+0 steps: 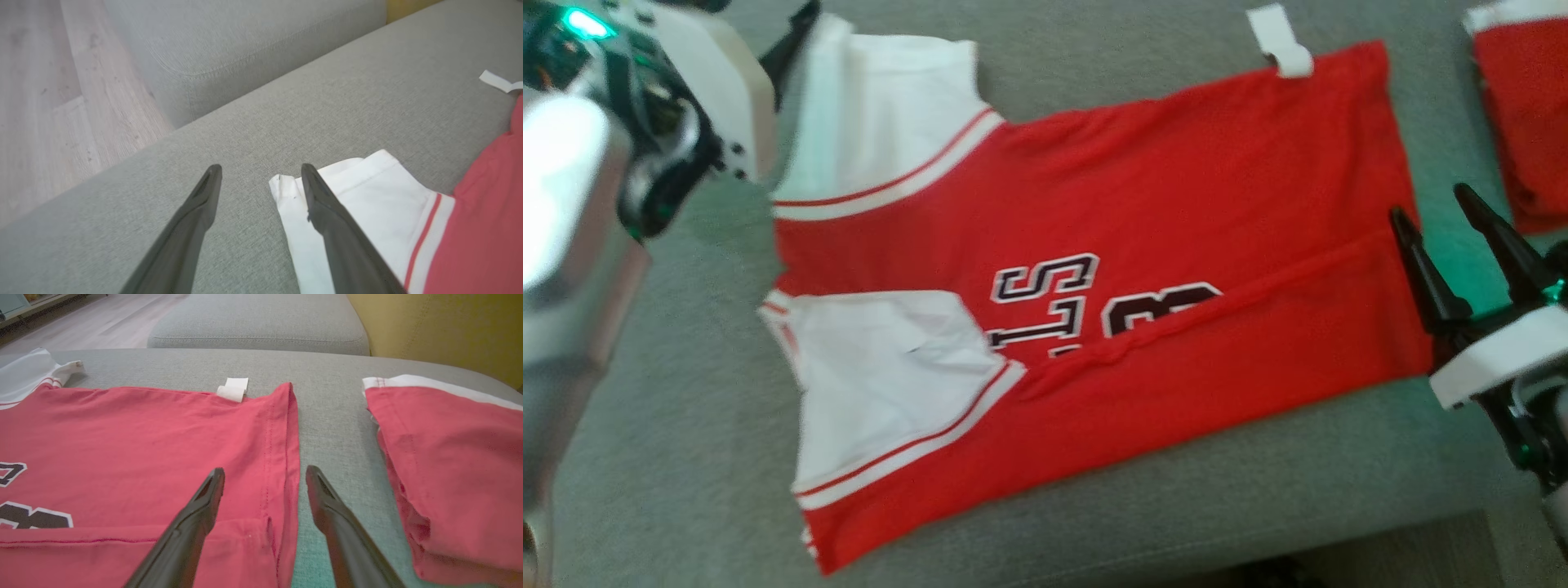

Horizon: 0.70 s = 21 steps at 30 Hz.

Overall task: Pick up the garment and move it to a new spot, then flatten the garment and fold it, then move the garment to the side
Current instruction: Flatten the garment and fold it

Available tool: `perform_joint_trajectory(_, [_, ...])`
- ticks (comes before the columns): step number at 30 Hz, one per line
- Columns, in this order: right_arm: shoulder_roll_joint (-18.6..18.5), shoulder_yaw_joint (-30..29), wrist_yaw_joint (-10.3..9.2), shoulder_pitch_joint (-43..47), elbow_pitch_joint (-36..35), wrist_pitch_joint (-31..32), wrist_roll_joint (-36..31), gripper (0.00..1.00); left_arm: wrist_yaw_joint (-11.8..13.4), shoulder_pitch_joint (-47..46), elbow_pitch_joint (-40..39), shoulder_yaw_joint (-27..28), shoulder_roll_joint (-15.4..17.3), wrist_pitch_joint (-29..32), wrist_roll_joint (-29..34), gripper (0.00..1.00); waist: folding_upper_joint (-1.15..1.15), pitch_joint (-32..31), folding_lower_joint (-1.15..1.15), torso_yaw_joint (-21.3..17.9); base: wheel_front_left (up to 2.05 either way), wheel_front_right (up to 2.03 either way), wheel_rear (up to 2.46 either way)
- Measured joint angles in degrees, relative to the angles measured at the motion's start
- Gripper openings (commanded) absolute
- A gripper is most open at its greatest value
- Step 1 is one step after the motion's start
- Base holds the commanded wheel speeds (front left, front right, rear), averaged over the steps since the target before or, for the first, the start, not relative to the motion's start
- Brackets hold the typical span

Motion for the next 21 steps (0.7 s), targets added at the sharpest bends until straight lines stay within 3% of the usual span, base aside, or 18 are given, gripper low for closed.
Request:
perform_joint_trajectory(9, [1.53,1.56,0.00,-2.62,1.80,-0.62,0.01,1.00,-0.65,-4.06,5.50,-6.26,2.53,7.58,-6.30,1.00,0.00,3.83,-0.01,-5.70,0.00,0.00,0.00])
perform_joint_trajectory(10, [1.52,1.54,0.00,-2.76,2.20,-0.64,0.01,1.00,-0.68,-4.06,5.39,-7.08,3.00,7.92,-6.97,0.95,0.00,4.05,-0.01,-5.97,0.00,0.00,0.00])
perform_joint_trajectory(11, [1.52,1.54,0.00,-2.78,2.40,-0.92,0.01,1.00,-0.69,-4.06,5.21,-7.77,3.47,7.90,-7.59,0.46,0.00,4.21,-0.01,-6.15,0.00,0.00,0.00])
perform_joint_trajectory(13, [1.53,1.51,0.00,-2.81,2.88,-1.23,0.02,1.00,-0.69,-4.16,4.61,-8.27,4.43,6.79,-8.09,0.00,0.00,4.28,-0.01,-6.21,0.00,0.00,0.00])
perform_joint_trajectory(17, [1.52,1.35,0.00,-2.82,3.83,-1.57,0.02,1.00,-0.69,-5.35,4.28,-9.76,5.78,5.27,-8.81,0.03,0.00,3.70,-0.02,-5.68,0.00,0.00,0.00])
perform_joint_trajectory(21, [1.47,1.35,0.00,-3.32,3.90,-1.54,0.01,1.00,-0.69,-6.28,3.59,-11.38,5.99,3.65,-10.21,0.00,0.00,2.74,-0.03,-4.85,0.00,0.00,0.00])
